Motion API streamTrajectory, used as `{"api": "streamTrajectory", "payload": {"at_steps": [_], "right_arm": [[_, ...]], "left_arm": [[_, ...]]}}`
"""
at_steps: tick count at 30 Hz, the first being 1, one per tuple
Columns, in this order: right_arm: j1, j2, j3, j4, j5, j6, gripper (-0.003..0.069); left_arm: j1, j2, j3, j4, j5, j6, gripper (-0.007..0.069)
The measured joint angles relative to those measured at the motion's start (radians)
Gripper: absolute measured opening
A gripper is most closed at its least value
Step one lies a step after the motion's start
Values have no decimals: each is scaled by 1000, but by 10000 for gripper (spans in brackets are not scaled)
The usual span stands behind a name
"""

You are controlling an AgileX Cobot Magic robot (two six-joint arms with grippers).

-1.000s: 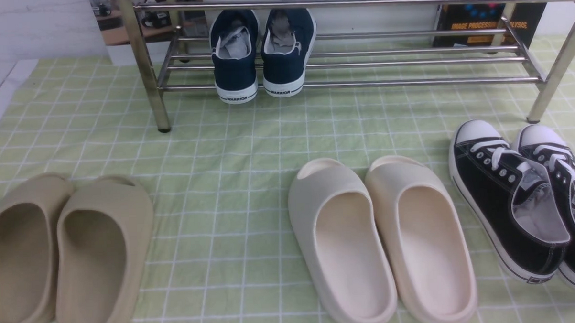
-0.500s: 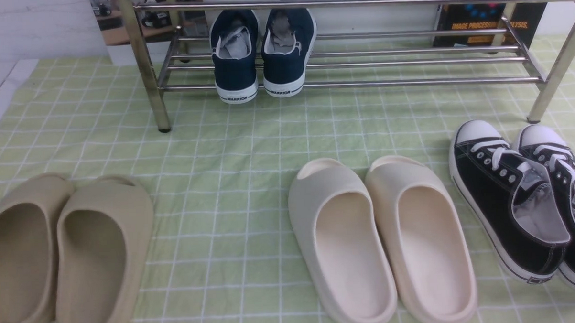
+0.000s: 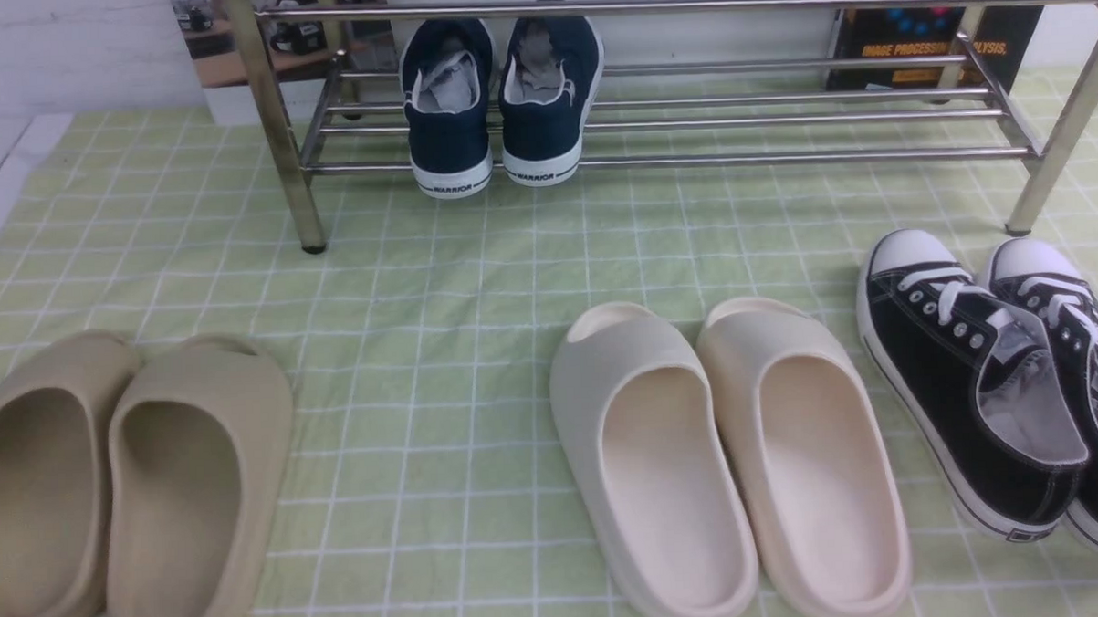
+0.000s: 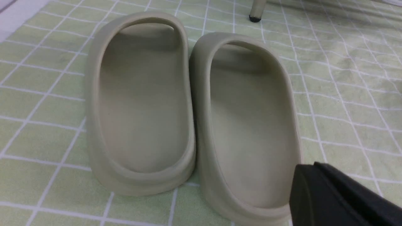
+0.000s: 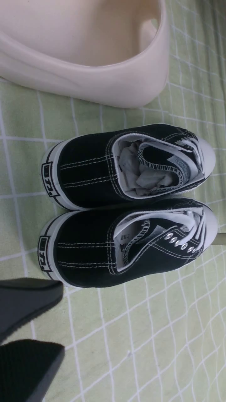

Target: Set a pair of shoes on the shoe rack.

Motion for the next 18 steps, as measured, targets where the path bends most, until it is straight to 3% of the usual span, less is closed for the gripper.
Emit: {"api": "streamTrajectory", "payload": {"at_steps": [18], "right_arm": [[0,0,0,0,0,0,239]], "left_arm": [[-44,0,1,26,13,-15,-13]]}}
